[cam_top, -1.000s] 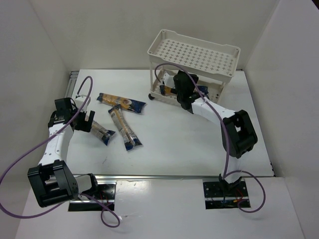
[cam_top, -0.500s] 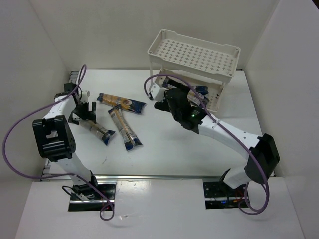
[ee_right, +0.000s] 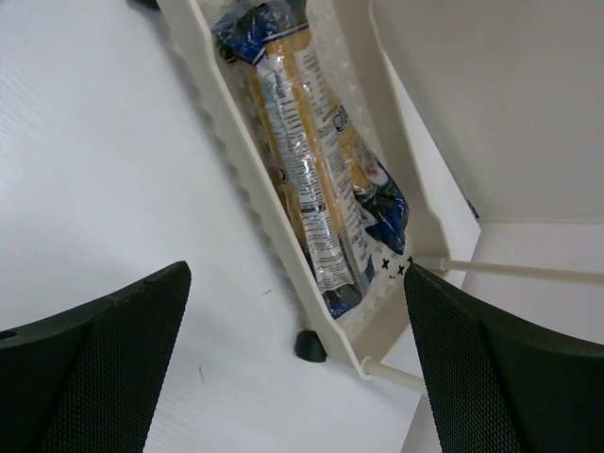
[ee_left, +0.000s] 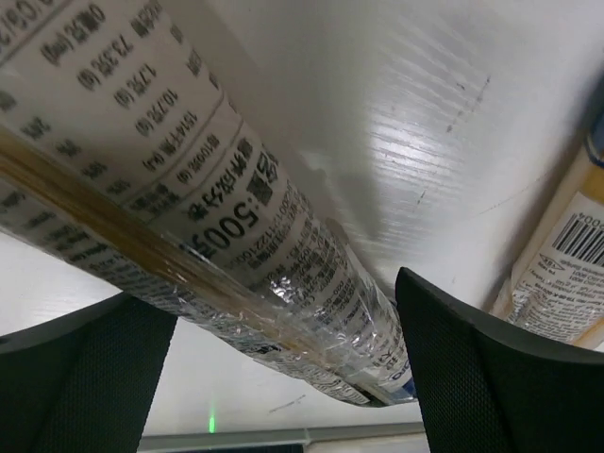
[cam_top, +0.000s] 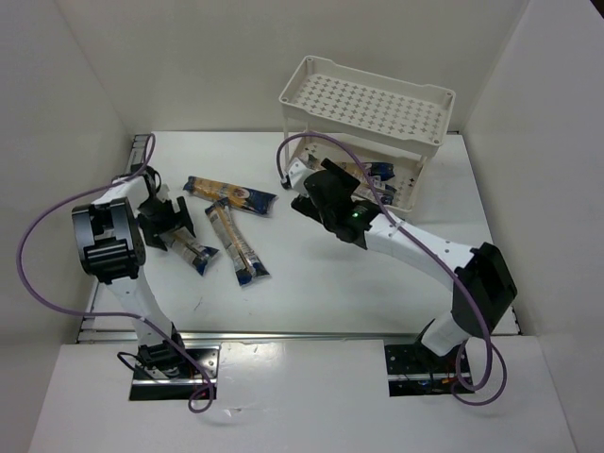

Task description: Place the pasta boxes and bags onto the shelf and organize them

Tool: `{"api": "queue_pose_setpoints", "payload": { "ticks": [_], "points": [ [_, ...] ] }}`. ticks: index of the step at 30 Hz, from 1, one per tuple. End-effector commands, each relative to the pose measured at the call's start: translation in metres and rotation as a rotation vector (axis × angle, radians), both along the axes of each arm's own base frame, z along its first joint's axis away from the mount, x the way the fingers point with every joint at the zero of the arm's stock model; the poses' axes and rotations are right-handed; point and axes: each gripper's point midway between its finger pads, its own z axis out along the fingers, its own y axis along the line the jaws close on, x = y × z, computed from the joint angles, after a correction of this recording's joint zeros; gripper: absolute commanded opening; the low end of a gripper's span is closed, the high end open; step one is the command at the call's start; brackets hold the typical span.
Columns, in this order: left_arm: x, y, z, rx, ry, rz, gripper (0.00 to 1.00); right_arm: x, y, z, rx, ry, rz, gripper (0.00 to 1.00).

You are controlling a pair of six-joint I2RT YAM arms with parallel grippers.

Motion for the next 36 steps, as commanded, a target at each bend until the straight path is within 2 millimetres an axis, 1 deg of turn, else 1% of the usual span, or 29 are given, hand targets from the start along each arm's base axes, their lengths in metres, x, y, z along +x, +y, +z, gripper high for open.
{"api": "queue_pose_setpoints", "payload": {
  "ticks": [1, 3, 4, 5, 6, 7, 8, 11, 12, 14, 15, 17, 18, 19, 20, 21, 22, 23, 24, 25, 26, 28, 29, 31, 32, 33, 34, 35, 36],
  "points": [
    [0.011, -0.002, -0.023, -0.040, 0.033, 0.052, 1.00, 0.007, 0.008, 0.015, 0.049, -0.010, -0.027, 0.99],
    [0.006, 0.001, -0.035, -0.029, 0.070, 0.044, 1.00, 0.008, 0.009, 0.019, 0.056, -0.017, -0.027, 0.95],
    [0.007, 0.003, -0.038, -0.039, 0.066, 0.055, 0.87, 0.008, 0.009, 0.020, 0.048, -0.018, -0.023, 0.89],
    [0.002, 0.008, -0.040, -0.040, 0.074, 0.054, 0.65, 0.008, 0.009, 0.020, 0.048, -0.018, -0.023, 0.87],
    [0.003, 0.006, -0.045, -0.050, 0.072, 0.041, 0.38, 0.008, 0.008, 0.020, 0.040, -0.019, -0.019, 0.84],
    [0.002, 0.012, -0.045, -0.040, 0.072, 0.033, 0.13, 0.008, 0.008, 0.020, 0.040, -0.019, -0.019, 0.82],
    [-0.004, 0.015, -0.050, -0.044, 0.087, 0.033, 0.00, 0.008, 0.008, 0.020, 0.040, -0.019, -0.019, 0.78],
    [-0.006, 0.021, -0.045, -0.076, 0.054, 0.006, 0.00, 0.008, 0.008, 0.020, 0.040, -0.019, -0.019, 0.74],
    [-0.004, 0.030, -0.033, -0.061, 0.017, 0.004, 0.00, 0.009, 0.009, 0.024, 0.046, -0.026, -0.019, 0.74],
    [0.007, 0.037, -0.016, -0.025, -0.074, -0.087, 0.00, 0.013, 0.012, 0.032, 0.062, -0.053, -0.013, 0.71],
    [0.016, 0.042, 0.008, 0.018, -0.154, -0.129, 0.00, 0.014, 0.013, 0.037, 0.059, -0.060, -0.009, 0.70],
    [0.032, 0.059, 0.039, 0.136, -0.275, -0.248, 0.00, 0.016, 0.015, 0.050, 0.085, -0.096, -0.006, 0.69],
    [0.040, 0.069, 0.070, 0.221, -0.355, -0.280, 0.00, 0.018, 0.017, 0.057, 0.101, -0.111, -0.006, 0.67],
    [0.045, 0.069, 0.084, 0.284, -0.386, -0.334, 0.00, 0.017, 0.013, 0.069, 0.111, -0.137, -0.012, 0.67],
    [0.057, 0.074, 0.103, 0.365, -0.443, -0.381, 0.00, 0.017, 0.013, 0.081, 0.136, -0.161, -0.012, 0.67],
    [0.059, 0.085, 0.131, 0.489, -0.481, -0.433, 0.00, 0.017, 0.013, 0.097, 0.167, -0.191, -0.013, 0.67],
    [0.064, 0.089, 0.147, 0.556, -0.516, -0.448, 0.00, 0.015, 0.011, 0.112, 0.197, -0.220, -0.013, 0.67],
    [0.074, 0.097, 0.170, 0.633, -0.577, -0.451, 0.00, 0.010, 0.006, 0.132, 0.231, -0.253, -0.014, 0.66],
    [0.073, 0.106, 0.190, 0.716, -0.591, -0.477, 0.00, 0.007, 0.004, 0.150, 0.263, -0.280, -0.006, 0.66],
    [0.082, 0.107, 0.208, 0.768, -0.617, -0.496, 0.00, 0.004, 0.002, 0.163, 0.285, -0.301, -0.006, 0.66],
    [0.090, 0.100, 0.228, 0.823, -0.659, -0.523, 0.00, -0.001, -0.004, 0.180, 0.314, -0.330, -0.006, 0.66],
    [0.100, 0.099, 0.259, 0.929, -0.692, -0.568, 0.00, -0.007, -0.010, 0.211, 0.360, -0.392, -0.003, 0.66],
    [0.113, 0.081, 0.293, 0.994, -0.776, -0.594, 0.00, -0.010, -0.014, 0.219, 0.365, -0.413, -0.001, 0.66],
    [0.124, 0.068, 0.334, 1.139, -0.820, -0.628, 0.00, -0.021, -0.034, 0.260, 0.402, -0.518, -0.030, 0.65],
    [0.131, 0.057, 0.365, 1.206, -0.888, -0.619, 0.00, -0.025, -0.041, 0.270, 0.404, -0.548, -0.040, 0.65],
    [0.141, 0.027, 0.405, 1.255, -0.983, -0.636, 0.00, -0.035, -0.057, 0.291, 0.399, -0.604, -0.061, 0.65],
    [0.145, 0.013, 0.430, 1.304, -1.028, -0.632, 0.00, -0.040, -0.065, 0.301, 0.403, -0.634, -0.071, 0.65],
    [0.145, 0.005, 0.458, 1.386, -1.048, -0.624, 0.00, -0.048, -0.073, 0.316, 0.422, -0.674, -0.074, 0.65],
    [0.157, -0.023, 0.470, 1.400, -1.095, -0.652, 0.00, -0.053, -0.080, 0.324, 0.427, -0.695, -0.085, 0.65]
  ]
}}
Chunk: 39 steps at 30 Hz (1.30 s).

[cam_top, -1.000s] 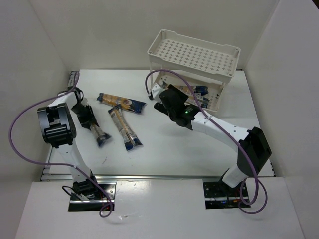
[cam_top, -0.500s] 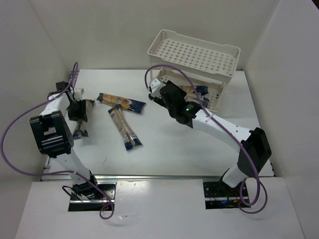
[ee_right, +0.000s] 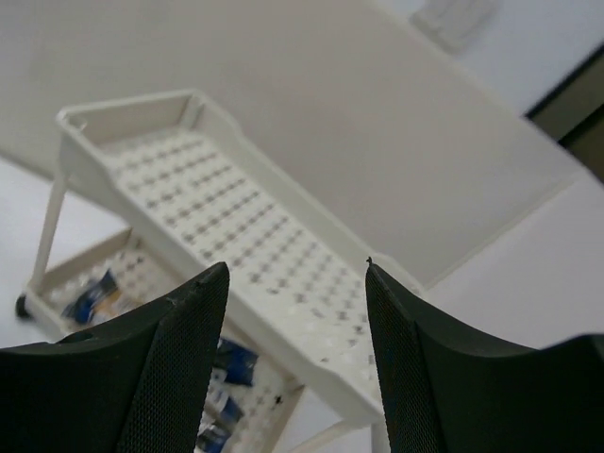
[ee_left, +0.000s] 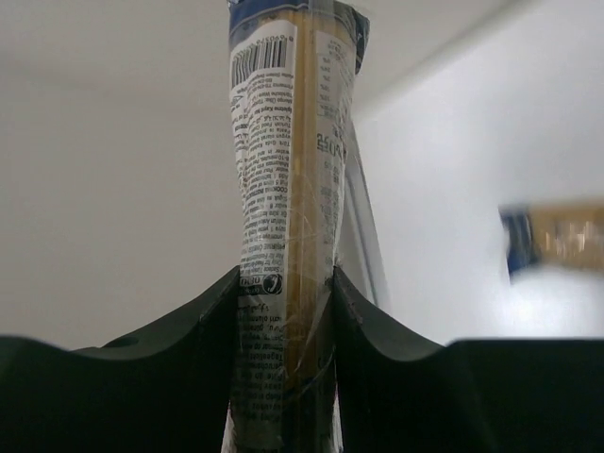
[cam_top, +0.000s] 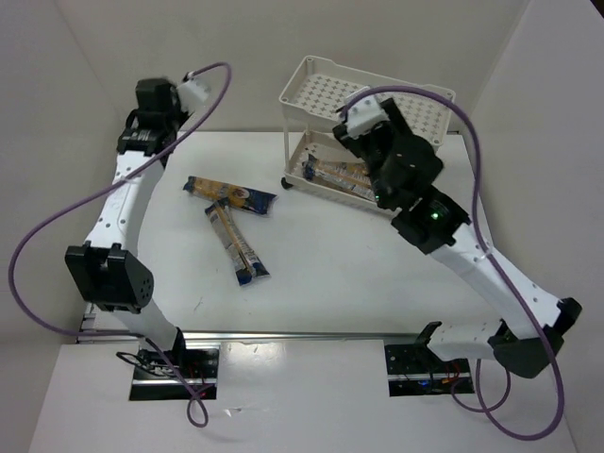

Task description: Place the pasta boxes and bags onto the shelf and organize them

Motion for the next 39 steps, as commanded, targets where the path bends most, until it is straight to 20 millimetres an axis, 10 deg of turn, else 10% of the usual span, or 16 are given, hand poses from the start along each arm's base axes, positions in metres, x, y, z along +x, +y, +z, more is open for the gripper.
{"api": "queue_pose_setpoints", "payload": {
  "ticks": [1, 9, 17, 21, 22, 27, 33, 39],
  "points": [
    [0.007, -0.046, 0.207, 0.183, -0.553, -0.030, 0.00, -0.030, -0.056, 0.074, 0.108, -0.190, -0.105, 0.65],
    [-0.013, -0.118, 0.318, 0.161, -0.863, -0.163, 0.00, -0.066, -0.143, 0.090, 0.183, -0.267, -0.251, 0.63],
    [-0.043, -0.259, 0.349, 0.311, -1.089, -0.782, 0.00, -0.085, -0.157, 0.070, 0.155, -0.289, -0.229, 0.63],
    [-0.032, -0.323, 0.322, 0.447, -1.137, -0.972, 0.00, -0.084, -0.159, 0.059, 0.144, -0.291, -0.243, 0.63],
    [-0.045, -0.319, 0.348, 0.455, -1.203, -0.962, 0.00, -0.085, -0.162, 0.056, 0.138, -0.292, -0.246, 0.63],
    [-0.039, -0.365, 0.334, 0.500, -1.251, -1.090, 0.00, -0.094, -0.182, 0.056, 0.150, -0.338, -0.298, 0.63],
    [-0.034, -0.443, 0.278, 0.431, -1.232, -1.273, 0.00, -0.104, -0.213, 0.051, 0.166, -0.374, -0.407, 0.63],
    [-0.017, -0.470, 0.249, 0.290, -1.167, -1.383, 0.00, -0.103, -0.229, 0.041, 0.162, -0.361, -0.467, 0.63]
  ]
}}
